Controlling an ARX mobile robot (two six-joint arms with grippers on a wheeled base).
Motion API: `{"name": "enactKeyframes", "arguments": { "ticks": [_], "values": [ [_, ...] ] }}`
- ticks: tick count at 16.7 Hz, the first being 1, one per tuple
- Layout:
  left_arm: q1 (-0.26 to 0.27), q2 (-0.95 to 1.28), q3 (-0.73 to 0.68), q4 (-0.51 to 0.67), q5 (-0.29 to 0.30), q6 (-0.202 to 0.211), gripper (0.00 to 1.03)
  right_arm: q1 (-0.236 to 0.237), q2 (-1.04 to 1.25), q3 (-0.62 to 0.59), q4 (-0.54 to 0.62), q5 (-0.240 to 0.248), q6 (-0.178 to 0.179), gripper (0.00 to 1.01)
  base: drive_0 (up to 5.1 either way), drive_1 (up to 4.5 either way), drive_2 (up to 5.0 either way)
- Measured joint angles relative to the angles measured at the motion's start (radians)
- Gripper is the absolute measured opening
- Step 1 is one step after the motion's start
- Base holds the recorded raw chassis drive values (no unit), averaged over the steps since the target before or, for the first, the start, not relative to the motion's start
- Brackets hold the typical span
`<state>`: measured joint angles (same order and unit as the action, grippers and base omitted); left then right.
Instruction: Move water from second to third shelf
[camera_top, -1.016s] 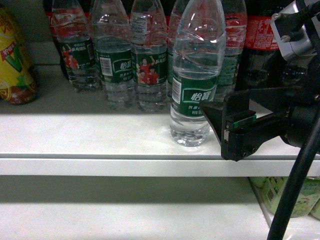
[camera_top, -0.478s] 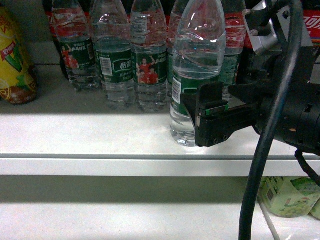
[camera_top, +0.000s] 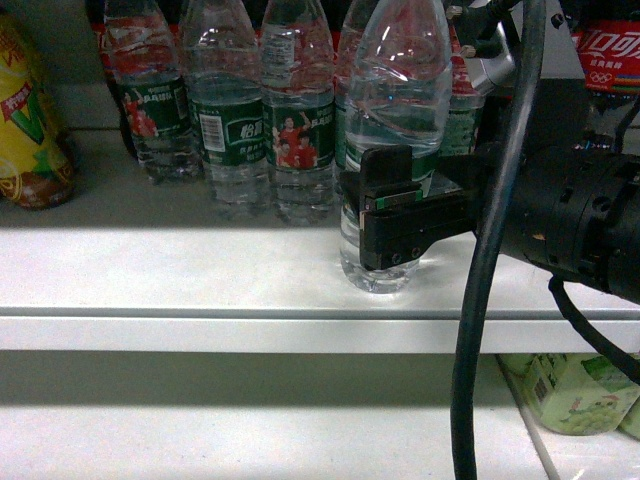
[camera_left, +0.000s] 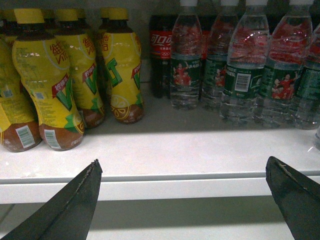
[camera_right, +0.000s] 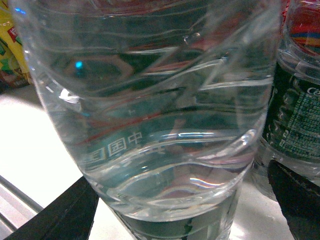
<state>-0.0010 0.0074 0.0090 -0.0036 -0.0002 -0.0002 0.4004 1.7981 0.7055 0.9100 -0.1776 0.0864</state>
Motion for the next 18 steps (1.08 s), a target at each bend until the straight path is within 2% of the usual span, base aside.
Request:
{"name": "enactKeyframes", "arguments": {
  "ticks": [5, 6, 8, 11, 13, 18],
  "values": [
    [0.000, 0.000, 0.000, 0.000, 0.000, 0.000, 0.98, 0.019, 0.007, 0.015, -0.005, 0.014, 0.000, 0.98, 0.0, 0.00, 0.0],
    [0.000, 0.000, 0.000, 0.000, 0.000, 0.000, 0.98, 0.019, 0.008, 0.015, -0.005, 0.018, 0.003, 0.94, 0.0, 0.00, 0.0],
    [0.000, 0.000, 0.000, 0.000, 0.000, 0.000, 0.98, 0.019, 0.010, 0.015, -0.005, 0.024, 0.003, 0.69, 0.0, 0.00, 0.0],
    [0.000, 0.000, 0.000, 0.000, 0.000, 0.000, 0.98, 0.019, 0.010, 0.016, -0.005, 0.028, 0.002, 0.48, 0.0, 0.00, 0.0],
    [0.000, 0.000, 0.000, 0.000, 0.000, 0.000, 0.98, 0.019, 0.010, 0.017, -0.004, 0.029, 0.002, 0.43, 0.0, 0.00, 0.0],
    [0.000, 0.000, 0.000, 0.000, 0.000, 0.000, 0.98, 0.016, -0.001, 0.015, -0.007, 0.055, 0.000, 0.41, 0.0, 0.00, 0.0]
  ]
}}
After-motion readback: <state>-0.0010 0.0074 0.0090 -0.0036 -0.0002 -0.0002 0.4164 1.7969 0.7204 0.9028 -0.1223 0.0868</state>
